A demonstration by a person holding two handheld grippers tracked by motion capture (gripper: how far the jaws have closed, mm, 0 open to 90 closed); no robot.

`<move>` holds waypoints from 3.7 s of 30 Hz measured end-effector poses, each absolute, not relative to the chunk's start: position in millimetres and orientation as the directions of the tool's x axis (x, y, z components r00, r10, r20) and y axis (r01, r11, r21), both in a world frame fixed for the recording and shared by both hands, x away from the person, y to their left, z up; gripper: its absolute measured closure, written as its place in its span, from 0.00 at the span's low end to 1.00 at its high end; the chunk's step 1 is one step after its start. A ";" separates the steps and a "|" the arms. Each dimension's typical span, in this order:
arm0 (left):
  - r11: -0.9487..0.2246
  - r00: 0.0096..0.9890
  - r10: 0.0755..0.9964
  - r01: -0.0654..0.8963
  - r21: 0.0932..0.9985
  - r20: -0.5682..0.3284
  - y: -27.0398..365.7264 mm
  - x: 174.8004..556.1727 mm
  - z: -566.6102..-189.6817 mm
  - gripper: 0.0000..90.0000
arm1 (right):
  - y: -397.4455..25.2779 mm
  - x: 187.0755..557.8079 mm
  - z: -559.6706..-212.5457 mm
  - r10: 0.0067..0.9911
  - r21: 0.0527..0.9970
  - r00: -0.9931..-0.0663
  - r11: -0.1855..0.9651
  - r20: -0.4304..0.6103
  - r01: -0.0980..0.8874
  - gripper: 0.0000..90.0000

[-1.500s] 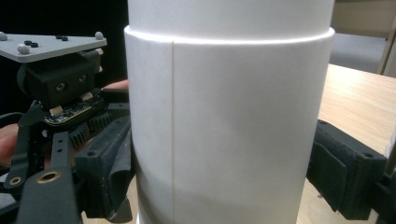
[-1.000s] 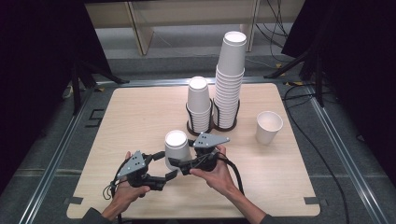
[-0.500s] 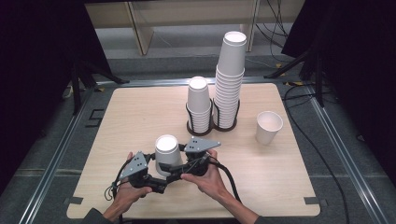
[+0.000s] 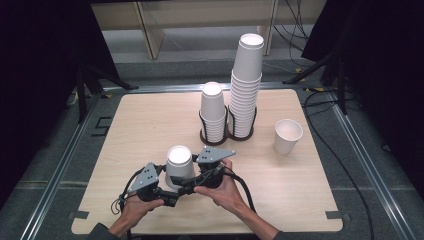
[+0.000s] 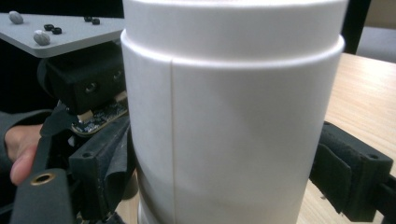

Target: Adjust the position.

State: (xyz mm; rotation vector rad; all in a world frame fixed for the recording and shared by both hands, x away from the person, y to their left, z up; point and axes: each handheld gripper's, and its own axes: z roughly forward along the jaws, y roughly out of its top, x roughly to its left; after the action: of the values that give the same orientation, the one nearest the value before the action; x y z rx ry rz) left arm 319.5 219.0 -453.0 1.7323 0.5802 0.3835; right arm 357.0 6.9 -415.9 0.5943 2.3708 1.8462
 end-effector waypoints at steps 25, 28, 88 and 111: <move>-0.410 0.867 0.480 0.084 0.908 0.136 210.0 312.1 -455.1 0.12 | -7.9 366.0 -385.2 0.227 0.860 -0.959 0.441 0.171 0.258 0.18; -0.419 0.870 0.470 0.073 0.905 0.147 209.7 312.0 -456.0 0.12 | -7.6 366.2 -386.3 0.221 0.856 -0.961 0.451 0.166 0.252 0.23; -0.101 0.828 0.561 0.061 0.993 0.006 223.4 314.1 -447.4 0.03 | -30.0 382.5 -386.3 0.155 0.899 -0.901 0.112 0.406 0.424 0.26; -0.294 0.877 0.478 0.102 0.950 0.054 221.6 315.4 -446.4 0.10 | -45.4 378.8 -366.0 0.205 0.891 -0.967 0.394 0.153 0.225 0.18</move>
State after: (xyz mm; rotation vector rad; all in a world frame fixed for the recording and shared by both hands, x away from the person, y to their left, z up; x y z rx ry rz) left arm 315.4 221.6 -446.4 1.8510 0.4330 0.3913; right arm 378.8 -45.4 -366.0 0.4065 2.6389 1.6910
